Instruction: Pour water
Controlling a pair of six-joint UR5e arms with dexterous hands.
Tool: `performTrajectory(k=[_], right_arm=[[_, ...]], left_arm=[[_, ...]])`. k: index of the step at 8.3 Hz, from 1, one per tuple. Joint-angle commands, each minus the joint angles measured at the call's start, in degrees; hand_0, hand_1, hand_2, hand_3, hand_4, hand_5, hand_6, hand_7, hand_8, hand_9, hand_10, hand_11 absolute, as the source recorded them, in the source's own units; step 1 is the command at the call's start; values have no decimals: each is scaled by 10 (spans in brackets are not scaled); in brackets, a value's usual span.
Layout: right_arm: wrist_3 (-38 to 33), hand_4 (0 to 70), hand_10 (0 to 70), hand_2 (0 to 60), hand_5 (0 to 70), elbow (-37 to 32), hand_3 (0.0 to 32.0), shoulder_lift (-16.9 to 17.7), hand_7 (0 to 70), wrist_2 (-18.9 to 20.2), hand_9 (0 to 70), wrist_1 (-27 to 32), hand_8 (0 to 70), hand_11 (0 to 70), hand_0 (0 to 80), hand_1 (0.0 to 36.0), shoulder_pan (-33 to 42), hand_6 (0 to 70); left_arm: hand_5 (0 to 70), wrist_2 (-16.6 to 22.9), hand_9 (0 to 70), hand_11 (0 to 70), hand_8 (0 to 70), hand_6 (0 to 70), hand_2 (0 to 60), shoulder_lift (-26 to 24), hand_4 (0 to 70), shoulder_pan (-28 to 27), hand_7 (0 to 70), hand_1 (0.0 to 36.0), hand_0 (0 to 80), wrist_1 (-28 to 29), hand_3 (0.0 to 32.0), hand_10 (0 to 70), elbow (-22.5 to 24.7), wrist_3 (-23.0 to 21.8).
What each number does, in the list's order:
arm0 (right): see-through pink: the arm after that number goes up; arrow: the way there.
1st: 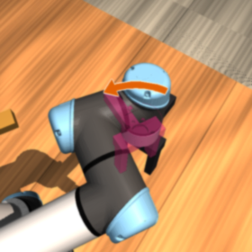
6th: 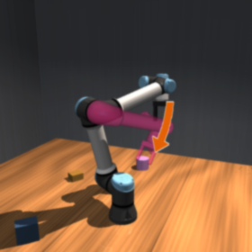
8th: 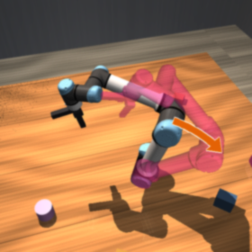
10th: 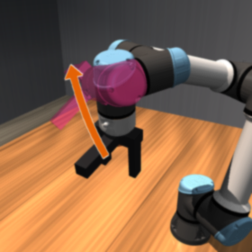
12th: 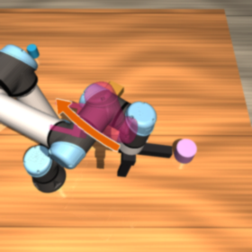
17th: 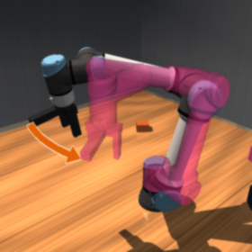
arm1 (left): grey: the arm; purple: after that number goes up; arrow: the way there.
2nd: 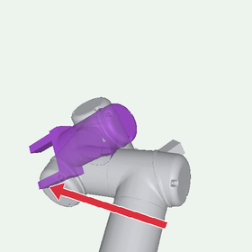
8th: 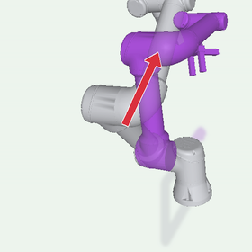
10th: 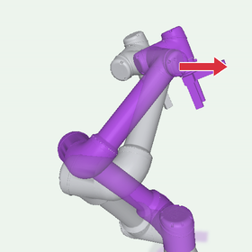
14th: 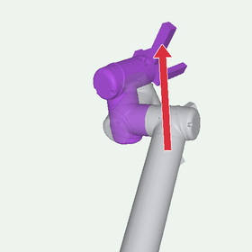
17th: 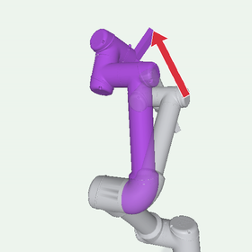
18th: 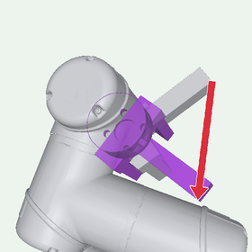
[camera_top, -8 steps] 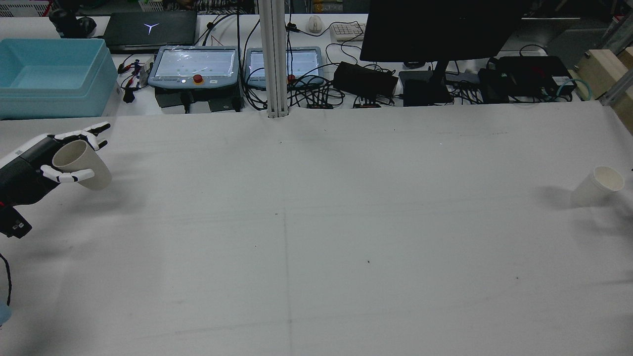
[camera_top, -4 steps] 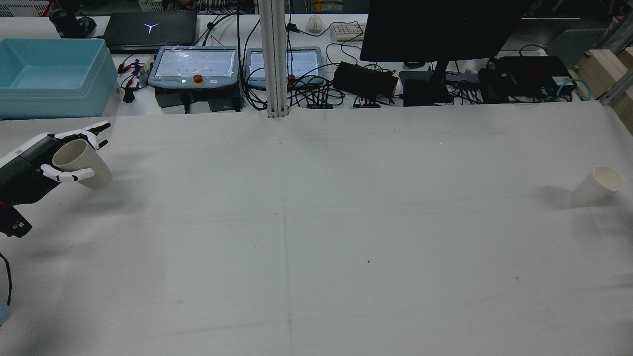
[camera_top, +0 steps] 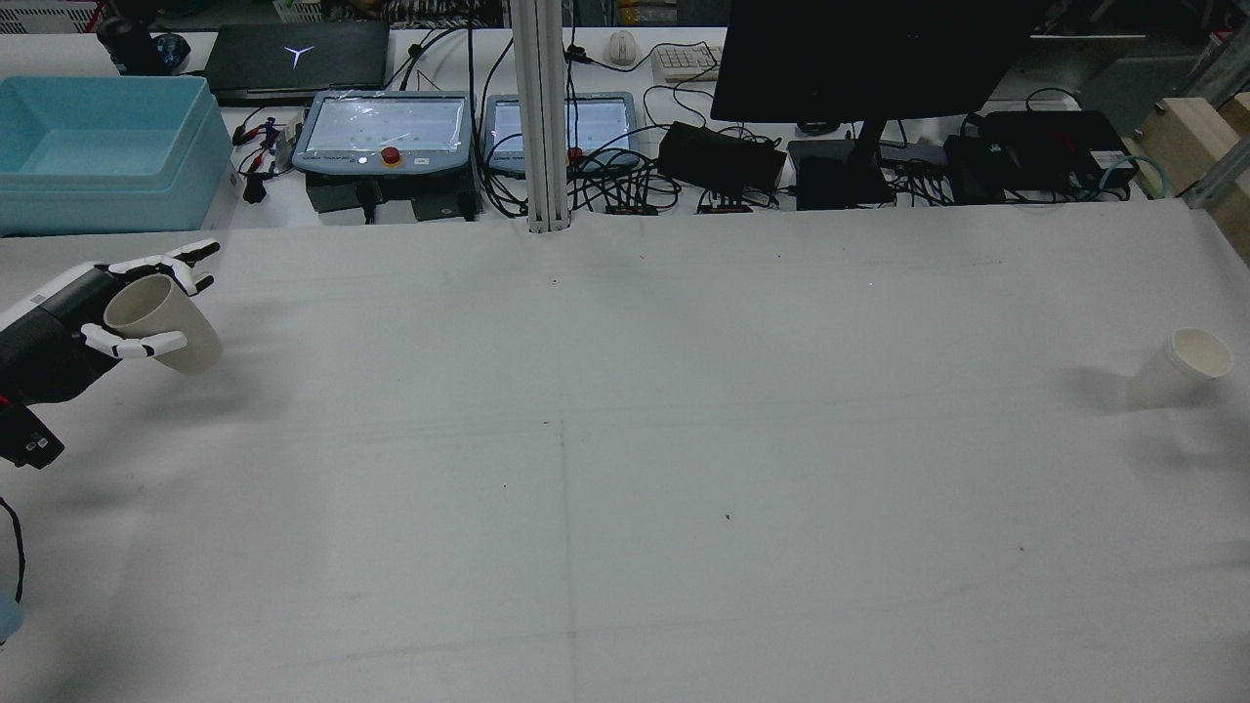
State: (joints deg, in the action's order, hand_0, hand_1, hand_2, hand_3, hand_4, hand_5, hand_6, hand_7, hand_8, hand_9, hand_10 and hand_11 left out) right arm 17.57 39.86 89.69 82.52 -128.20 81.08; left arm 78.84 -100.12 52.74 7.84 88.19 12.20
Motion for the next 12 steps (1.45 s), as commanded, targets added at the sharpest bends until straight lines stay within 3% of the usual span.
performTrajectory(k=[1, 4, 8, 10, 12], right_arm=[[25, 0, 25, 46, 82, 2, 76, -24, 30, 0, 0, -6, 0, 56, 482, 152, -20, 41], [69, 0, 23, 78, 93, 1, 84, -24, 41, 0, 0, -6, 0, 56, 493, 173, -44, 38], [104, 0, 28, 80, 129, 3, 0, -29, 41, -1, 0, -6, 0, 65, 500, 182, -85, 43], [115, 0, 34, 80, 143, 3, 0, -29, 34, -1, 0, -6, 0, 72, 501, 184, -96, 42], [120, 0, 37, 104, 169, 5, 0, -33, 74, -2, 1, -7, 1, 76, 505, 191, -106, 55]], left_arm=[[700, -1, 26, 123, 14, 83, 600, 0, 624, 0, 140, 360, 619, -1, 0, 65, 0, -2], [700, -1, 23, 118, 13, 77, 600, 2, 612, 2, 131, 360, 603, 2, 0, 62, -4, -2], [700, -2, 23, 118, 13, 74, 600, 9, 598, 2, 123, 360, 596, 8, 0, 63, -6, -9], [700, -2, 23, 119, 14, 75, 600, 10, 597, 2, 124, 360, 594, 9, 0, 64, -6, -9], [700, -2, 22, 119, 12, 72, 600, 13, 589, 2, 121, 360, 589, 11, 0, 64, -6, -10]])
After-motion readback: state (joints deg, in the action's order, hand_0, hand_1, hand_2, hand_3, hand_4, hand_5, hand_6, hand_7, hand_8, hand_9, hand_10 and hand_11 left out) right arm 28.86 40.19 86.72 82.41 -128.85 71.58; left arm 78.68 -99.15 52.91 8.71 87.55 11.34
